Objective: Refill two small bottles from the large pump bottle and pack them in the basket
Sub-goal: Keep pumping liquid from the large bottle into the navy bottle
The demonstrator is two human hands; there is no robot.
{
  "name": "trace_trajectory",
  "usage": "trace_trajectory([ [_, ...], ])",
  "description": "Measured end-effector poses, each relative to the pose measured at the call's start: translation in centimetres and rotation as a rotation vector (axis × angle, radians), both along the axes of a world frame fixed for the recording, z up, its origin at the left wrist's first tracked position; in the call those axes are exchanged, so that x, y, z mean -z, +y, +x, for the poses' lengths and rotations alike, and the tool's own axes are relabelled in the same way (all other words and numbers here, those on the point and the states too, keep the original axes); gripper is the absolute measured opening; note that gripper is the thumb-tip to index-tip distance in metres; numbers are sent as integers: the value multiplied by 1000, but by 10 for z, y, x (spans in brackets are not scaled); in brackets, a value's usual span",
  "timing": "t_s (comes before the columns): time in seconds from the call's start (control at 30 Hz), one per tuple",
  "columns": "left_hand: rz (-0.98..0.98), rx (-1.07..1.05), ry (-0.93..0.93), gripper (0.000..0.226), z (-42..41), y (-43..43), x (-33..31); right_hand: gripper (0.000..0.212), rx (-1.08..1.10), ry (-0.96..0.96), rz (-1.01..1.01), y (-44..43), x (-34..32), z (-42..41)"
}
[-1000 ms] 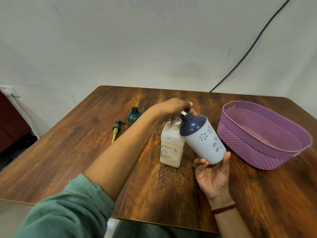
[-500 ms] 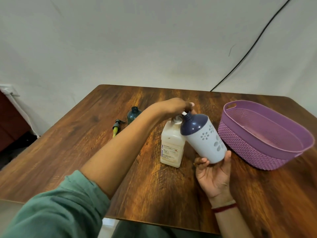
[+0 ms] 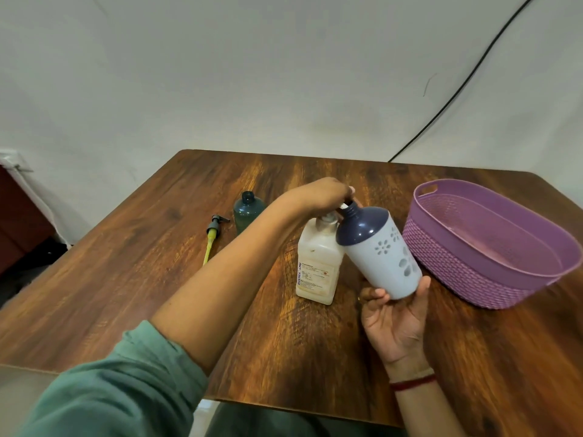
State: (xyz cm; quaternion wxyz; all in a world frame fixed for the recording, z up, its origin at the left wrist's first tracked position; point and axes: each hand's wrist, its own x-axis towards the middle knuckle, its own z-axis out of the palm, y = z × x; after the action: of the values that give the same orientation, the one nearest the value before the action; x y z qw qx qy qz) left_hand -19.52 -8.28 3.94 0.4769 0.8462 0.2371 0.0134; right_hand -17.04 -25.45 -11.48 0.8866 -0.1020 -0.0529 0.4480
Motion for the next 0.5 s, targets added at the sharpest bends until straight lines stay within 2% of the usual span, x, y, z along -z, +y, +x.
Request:
trace_trajectory([
  [0.13,16,2,23,26,1,0,-1,94,17,-18,-27,0,-3,1],
  [0.33,14,56,31,33,-3,3,-8,76,0,-73,-36,-1,-4,1],
  [0.43,-70,1,-1,25,0,1,0,75,1,-56,-17,-1,-1,4],
  [0.5,-59,-17,1,21,0,-1,2,72,-3,-51,0,-3,0,9],
])
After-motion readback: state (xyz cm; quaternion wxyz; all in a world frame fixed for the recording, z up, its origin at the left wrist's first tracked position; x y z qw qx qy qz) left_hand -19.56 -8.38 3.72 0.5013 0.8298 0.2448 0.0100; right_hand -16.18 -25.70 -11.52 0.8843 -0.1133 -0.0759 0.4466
